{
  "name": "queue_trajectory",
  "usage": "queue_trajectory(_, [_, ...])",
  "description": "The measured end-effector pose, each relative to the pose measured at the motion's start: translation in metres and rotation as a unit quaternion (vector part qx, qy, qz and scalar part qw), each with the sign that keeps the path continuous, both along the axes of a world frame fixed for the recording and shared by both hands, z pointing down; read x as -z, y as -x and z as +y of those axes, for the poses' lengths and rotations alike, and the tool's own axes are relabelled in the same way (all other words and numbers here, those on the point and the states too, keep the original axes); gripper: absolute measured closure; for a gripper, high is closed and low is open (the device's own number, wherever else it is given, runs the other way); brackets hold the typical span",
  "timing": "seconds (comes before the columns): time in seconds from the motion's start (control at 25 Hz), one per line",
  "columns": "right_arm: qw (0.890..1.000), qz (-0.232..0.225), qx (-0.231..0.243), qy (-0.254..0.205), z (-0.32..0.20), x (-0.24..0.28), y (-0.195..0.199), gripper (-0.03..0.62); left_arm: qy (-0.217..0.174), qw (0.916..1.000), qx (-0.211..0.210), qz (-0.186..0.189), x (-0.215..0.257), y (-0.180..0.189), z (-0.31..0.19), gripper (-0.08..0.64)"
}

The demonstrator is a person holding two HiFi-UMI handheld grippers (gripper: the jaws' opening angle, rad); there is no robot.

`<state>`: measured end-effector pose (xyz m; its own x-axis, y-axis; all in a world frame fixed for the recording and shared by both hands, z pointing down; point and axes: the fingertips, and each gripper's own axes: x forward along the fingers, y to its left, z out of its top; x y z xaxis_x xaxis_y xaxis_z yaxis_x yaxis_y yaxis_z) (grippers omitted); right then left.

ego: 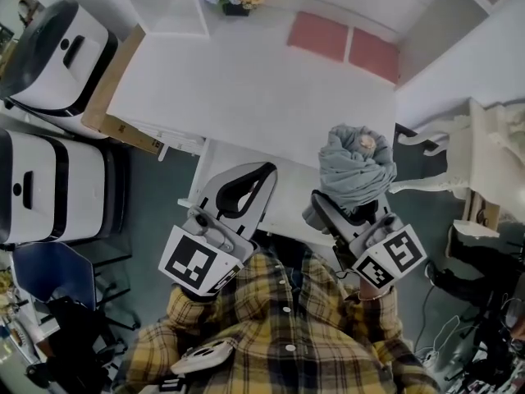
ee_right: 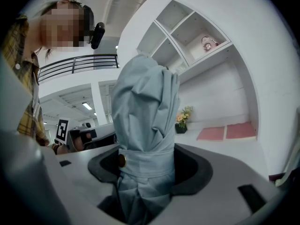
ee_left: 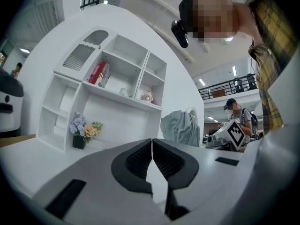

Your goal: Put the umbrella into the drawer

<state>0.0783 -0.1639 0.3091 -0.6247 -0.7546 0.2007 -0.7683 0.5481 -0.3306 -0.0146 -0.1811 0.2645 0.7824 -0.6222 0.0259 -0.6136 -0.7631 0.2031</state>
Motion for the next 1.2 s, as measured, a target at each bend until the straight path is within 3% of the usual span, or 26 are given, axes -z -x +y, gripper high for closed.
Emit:
queue_trajectory(0.52, [0.99,0.089,0.079,0.077,0.003,-0.092,0.002,0.305,0.045,0.9989,0.004,-0.014,-0.046,-0.002,0.004,0.535])
queue_trajectory(0.76, [0.973,0.152,0.128,0.119,0.011,-0.153,0.009,0.304,0.073,0.9966,-0.009,-0.038,-0.076,-0.01,0.008,0.535])
queue_trajectory(1.2, [0.94,0.199,0.197,0.196,0.033,-0.247,0.018,0.304,0.147,0.9835,-0.04,-0.098,-0.156,-0.025,0.022,0.535])
